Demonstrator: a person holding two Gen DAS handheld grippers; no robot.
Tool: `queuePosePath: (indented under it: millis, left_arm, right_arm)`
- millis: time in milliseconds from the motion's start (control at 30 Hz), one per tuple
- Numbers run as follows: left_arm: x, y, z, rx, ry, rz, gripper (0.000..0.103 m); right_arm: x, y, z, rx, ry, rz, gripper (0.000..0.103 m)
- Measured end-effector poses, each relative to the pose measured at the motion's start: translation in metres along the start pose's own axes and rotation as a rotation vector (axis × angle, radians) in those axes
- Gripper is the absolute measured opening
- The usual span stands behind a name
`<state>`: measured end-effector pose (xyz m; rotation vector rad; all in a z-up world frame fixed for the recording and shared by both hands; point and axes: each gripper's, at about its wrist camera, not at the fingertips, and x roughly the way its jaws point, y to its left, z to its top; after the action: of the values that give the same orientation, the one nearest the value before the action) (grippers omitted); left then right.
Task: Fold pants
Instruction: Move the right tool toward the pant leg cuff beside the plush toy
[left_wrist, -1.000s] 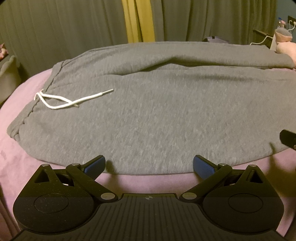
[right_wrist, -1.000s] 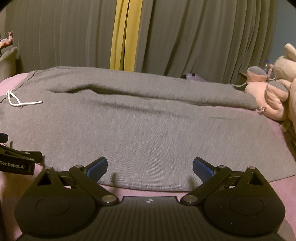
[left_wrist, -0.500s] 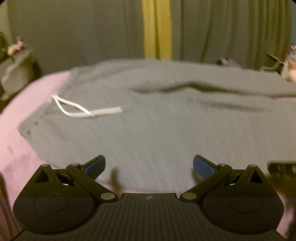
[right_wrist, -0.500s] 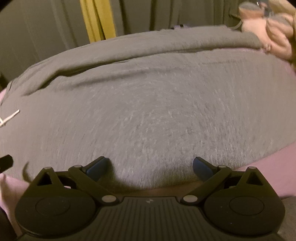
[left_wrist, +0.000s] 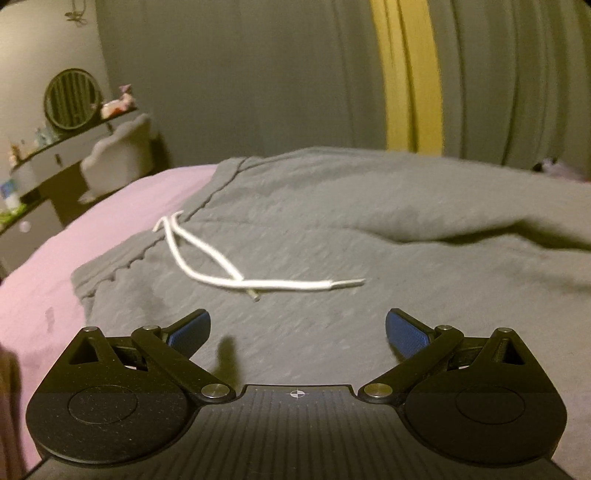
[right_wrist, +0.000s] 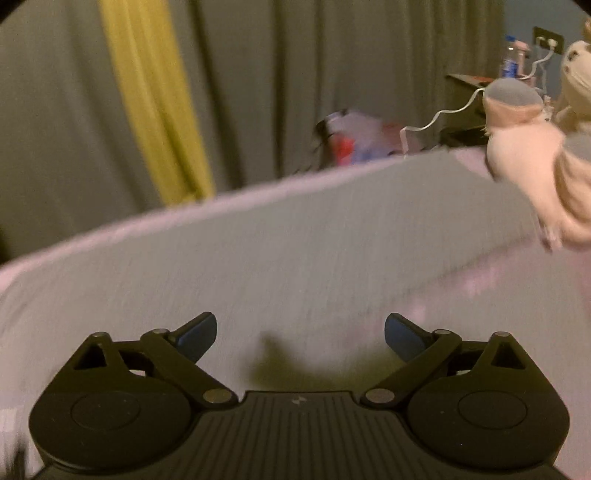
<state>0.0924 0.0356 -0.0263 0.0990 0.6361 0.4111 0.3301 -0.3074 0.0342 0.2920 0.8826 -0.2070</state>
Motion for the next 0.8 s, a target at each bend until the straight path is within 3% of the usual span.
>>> queuePosePath:
  millis: [33,133,267,333,400,500,667,767,800]
  left_arm:
    - [0.003,-0.001,-0.002,0.009,0.004,0.018,0.103]
    - [0.006,-0.007,-0.007,0.030,0.006,0.039,0.103]
    - [0.005,-0.019,-0.012,0.096,-0.041,0.074,0.103]
    - [0.004,-0.023,-0.014,0.109,-0.048,0.077,0.103]
    - [0.006,-0.023,-0.014,0.101,-0.048,0.074,0.103]
    - [0.008,-0.021,-0.014,0.073,-0.033,0.061,0.103]
    - [0.011,-0.011,-0.014,-0.008,-0.008,0.028,0.103]
    - [0.011,-0.009,-0.017,-0.042,-0.010,0.013,0.103]
    - [0.012,-0.009,-0.017,-0.047,-0.010,0.010,0.103]
  right_arm:
    - [0.023,-0.002,0.019,0.030,0.003,-0.030,0.068]
    - [0.082,-0.003,0.061,0.144,0.014,-0.093,0.039]
    - [0.140,0.004,0.086,0.217,0.050,-0.135,0.038]
    - [0.162,0.008,0.094,0.245,0.060,-0.146,0.043]
    - [0.181,0.006,0.098,0.268,0.083,-0.143,0.048]
    - [0.206,-0.002,0.101,0.292,0.136,-0.179,0.049]
    - [0.212,0.003,0.096,0.267,0.124,-0.227,0.052]
    - [0.210,0.008,0.091,0.184,0.100,-0.234,0.042]
    - [0.206,0.005,0.090,0.178,0.092,-0.228,0.025]
